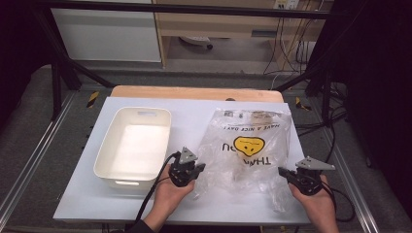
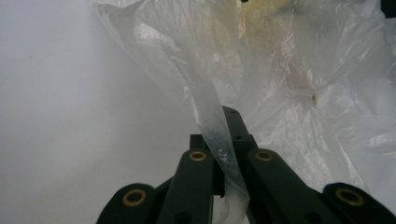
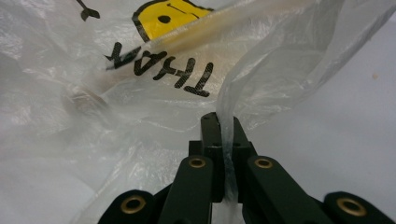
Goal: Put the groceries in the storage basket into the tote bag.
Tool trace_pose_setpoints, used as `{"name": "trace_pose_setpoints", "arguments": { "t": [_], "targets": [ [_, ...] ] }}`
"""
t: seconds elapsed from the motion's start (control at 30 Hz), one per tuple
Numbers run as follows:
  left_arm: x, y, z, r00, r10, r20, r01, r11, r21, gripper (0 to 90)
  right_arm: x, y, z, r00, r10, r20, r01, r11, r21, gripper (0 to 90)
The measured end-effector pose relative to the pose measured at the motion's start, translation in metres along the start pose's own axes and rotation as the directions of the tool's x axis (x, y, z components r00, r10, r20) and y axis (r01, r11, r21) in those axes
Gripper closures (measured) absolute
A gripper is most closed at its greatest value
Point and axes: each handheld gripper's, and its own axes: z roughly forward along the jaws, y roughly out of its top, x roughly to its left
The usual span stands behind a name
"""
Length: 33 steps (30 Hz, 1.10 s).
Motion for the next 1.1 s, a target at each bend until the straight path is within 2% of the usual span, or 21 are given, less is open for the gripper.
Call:
{"name": "trace_pose_setpoints", "arguments": {
  "t": [0.13, 0.27, 0.5, 1.1],
  "targets": [
    [-0.002, 0.016, -0.005, 0.9994, 0.032, 0.011, -0.032, 0.9994, 0.01, 90.0, 0.004, 0.011, 0.001, 0.9999, -0.011, -0.007, 0.011, 1.0, -0.01, 90.0],
    [0.0, 0.02, -0.006, 0.9989, 0.044, 0.019, -0.044, 0.9988, 0.019, 90.0, 0.006, 0.013, 0.005, 0.9999, -0.009, -0.01, 0.009, 1.0, -0.006, 90.0],
    [0.007, 0.023, -0.008, 0.999, -0.003, 0.044, 0.002, 0.9999, 0.015, 90.0, 0.003, 0.013, 0.004, 0.9999, -0.003, -0.015, 0.003, 1.0, -0.007, 90.0],
    [0.013, 0.029, -0.014, 0.9992, 0.001, 0.039, -0.001, 1.0, 0.008, 90.0, 0.005, 0.016, 0.005, 0.9996, -0.017, -0.022, 0.016, 1.0, -0.013, 90.0]
  ]
}}
